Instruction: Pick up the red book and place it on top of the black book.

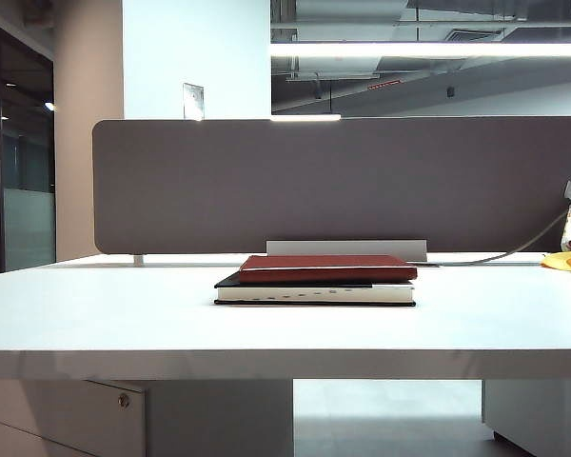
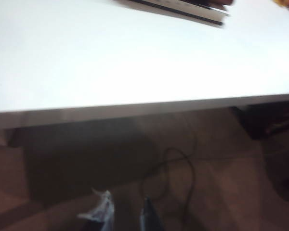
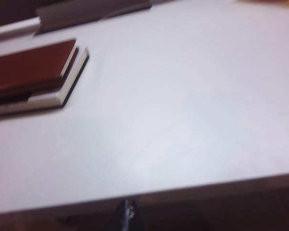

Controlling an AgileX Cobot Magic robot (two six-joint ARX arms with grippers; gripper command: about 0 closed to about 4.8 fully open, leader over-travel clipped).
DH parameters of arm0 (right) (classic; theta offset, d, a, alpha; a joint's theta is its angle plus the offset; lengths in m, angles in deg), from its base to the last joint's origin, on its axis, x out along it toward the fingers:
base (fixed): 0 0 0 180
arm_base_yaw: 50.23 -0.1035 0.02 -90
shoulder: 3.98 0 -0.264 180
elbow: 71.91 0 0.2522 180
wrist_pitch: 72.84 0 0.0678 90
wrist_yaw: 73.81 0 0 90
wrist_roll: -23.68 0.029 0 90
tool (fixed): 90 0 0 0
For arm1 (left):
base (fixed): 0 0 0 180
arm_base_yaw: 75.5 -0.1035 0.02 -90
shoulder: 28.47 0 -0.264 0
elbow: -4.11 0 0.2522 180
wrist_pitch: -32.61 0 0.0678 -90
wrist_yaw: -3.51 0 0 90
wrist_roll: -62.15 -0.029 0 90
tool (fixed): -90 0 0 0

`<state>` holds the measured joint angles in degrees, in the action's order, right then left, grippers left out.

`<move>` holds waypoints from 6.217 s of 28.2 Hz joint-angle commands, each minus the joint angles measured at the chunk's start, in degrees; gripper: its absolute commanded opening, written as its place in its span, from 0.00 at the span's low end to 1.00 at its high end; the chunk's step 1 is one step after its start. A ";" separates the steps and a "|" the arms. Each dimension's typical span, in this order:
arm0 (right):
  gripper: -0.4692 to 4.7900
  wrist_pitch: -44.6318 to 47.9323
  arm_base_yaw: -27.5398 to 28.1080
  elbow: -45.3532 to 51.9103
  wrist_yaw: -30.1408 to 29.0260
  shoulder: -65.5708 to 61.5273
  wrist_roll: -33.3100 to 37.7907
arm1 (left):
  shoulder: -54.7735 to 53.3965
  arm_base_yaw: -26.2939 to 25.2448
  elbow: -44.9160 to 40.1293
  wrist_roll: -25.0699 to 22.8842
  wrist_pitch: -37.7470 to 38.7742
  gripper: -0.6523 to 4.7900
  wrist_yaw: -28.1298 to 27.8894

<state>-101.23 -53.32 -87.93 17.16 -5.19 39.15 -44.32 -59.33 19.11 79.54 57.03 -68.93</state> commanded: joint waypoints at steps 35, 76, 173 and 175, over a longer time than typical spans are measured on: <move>0.09 0.72 0.02 -0.37 1.38 1.07 -2.14 | 0.04 -0.04 0.11 -0.90 2.12 0.27 -24.90; 0.09 1.16 -0.13 -0.37 0.35 1.05 -1.99 | 0.07 -15.61 0.11 3.23 2.12 0.27 -19.61; 0.13 3.23 -0.09 0.17 -0.92 1.05 -16.83 | 15.65 -20.02 -0.04 -15.23 -6.45 0.27 -22.67; 0.13 3.72 -0.11 0.35 -1.16 1.07 -16.81 | 15.65 -20.02 -0.04 -15.26 -6.45 0.27 -22.67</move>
<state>-99.29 -53.34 -87.56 16.20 -4.14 23.06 -28.63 -79.33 18.97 64.33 51.33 -91.84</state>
